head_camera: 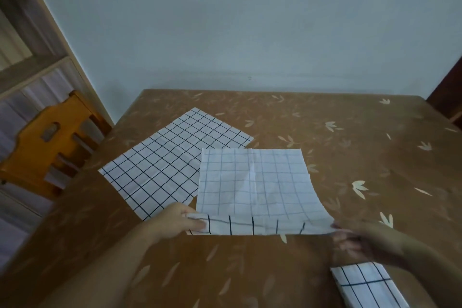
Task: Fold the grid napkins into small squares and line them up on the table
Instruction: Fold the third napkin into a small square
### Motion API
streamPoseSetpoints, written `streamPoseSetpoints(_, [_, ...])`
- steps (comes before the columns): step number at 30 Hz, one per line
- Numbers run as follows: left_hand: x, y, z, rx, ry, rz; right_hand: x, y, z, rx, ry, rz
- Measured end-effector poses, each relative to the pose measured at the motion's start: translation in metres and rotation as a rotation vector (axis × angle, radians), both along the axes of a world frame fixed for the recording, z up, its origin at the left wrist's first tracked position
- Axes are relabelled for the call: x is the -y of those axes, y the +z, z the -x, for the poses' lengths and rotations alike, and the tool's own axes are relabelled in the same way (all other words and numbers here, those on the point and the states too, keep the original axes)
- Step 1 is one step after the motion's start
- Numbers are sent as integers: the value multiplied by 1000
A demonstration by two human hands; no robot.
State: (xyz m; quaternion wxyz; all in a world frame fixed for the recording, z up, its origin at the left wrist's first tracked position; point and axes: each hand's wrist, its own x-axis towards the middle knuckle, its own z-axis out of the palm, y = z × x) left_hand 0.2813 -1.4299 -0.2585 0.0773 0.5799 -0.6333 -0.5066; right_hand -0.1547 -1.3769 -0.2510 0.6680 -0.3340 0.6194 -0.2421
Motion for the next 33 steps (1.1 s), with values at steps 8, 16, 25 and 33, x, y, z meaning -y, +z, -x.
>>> streamPoseSetpoints(8, [0, -9, 8, -338, 465, -116, 11, 15, 3, 123, 268, 22])
streamPoseSetpoints(16, [-11, -27, 10, -268, 612, -24, 16, 0, -33, -155, 101, 238])
streamPoseSetpoints(25, [-36, -28, 7, -307, 435, -213, 24, -49, -54, -386, -111, 246])
streamPoseSetpoints(33, [-27, -47, 3, -241, 516, -148, 23, -34, -44, 141, -65, 21])
